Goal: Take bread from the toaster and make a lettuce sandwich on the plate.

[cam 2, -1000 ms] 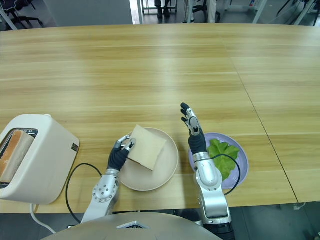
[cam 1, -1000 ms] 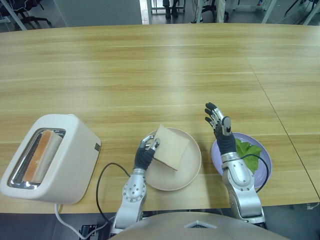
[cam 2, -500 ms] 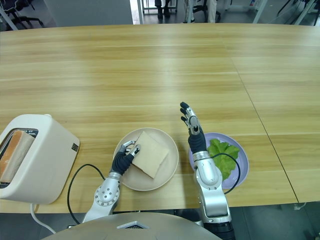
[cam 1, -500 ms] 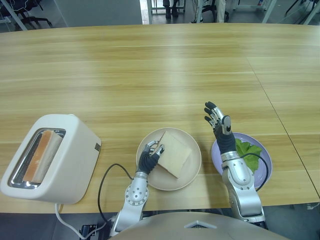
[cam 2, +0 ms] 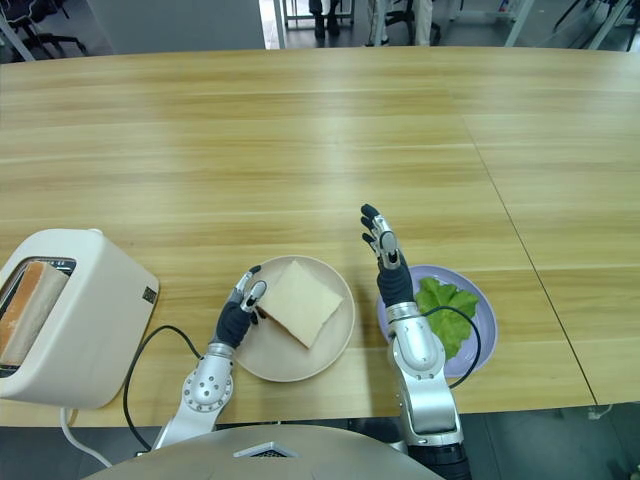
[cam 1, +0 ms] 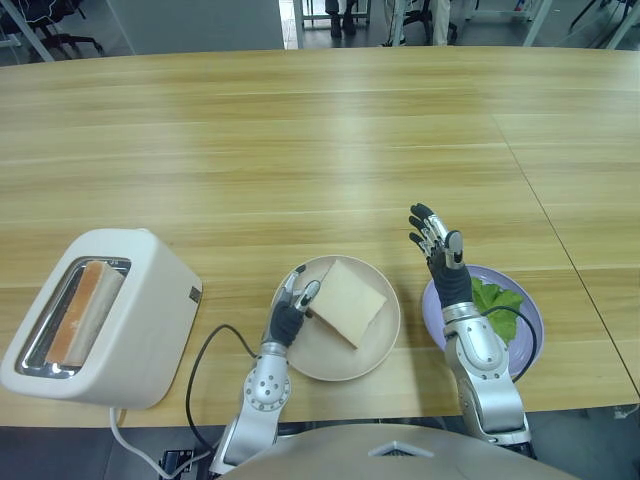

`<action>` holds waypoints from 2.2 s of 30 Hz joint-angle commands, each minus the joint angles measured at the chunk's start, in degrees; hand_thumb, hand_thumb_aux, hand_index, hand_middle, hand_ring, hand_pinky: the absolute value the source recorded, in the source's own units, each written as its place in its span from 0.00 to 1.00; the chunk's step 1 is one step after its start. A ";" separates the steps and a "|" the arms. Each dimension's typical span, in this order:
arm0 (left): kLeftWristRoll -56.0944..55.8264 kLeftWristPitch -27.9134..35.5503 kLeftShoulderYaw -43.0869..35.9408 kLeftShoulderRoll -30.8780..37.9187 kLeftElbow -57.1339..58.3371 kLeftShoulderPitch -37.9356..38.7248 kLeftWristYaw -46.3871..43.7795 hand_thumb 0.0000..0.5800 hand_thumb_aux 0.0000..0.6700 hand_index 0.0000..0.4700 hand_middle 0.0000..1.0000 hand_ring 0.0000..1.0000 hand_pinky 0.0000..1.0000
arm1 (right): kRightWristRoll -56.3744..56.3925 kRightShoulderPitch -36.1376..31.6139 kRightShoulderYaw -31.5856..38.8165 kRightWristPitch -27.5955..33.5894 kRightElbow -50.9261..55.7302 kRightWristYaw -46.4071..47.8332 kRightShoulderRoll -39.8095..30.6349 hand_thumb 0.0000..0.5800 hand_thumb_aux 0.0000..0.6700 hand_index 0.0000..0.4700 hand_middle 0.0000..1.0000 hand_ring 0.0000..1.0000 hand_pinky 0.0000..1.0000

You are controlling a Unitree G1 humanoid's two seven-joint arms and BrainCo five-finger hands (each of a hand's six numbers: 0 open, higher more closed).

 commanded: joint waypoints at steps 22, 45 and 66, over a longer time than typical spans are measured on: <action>7.92 -3.01 5.77 -0.03 -19.58 -0.37 4.57 0.00 0.00 0.00 0.00 0.00 0.00 | -0.70 -0.78 -0.74 1.76 1.71 0.28 -1.71 0.00 0.00 0.00 0.00 0.00 0.00; 9.28 -12.22 4.85 -5.73 -7.63 0.45 13.44 0.00 0.00 0.00 0.00 0.00 0.00 | -42.93 -1.51 -7.22 -3.38 10.65 -6.61 -41.03 0.00 0.00 0.00 0.00 0.00 0.00; 10.90 -12.31 7.94 -7.01 -9.32 5.07 18.03 0.00 0.00 0.00 0.00 0.00 0.00 | -49.79 -5.32 -1.78 -5.22 20.13 -9.48 -41.18 0.00 0.00 0.00 0.00 0.00 0.00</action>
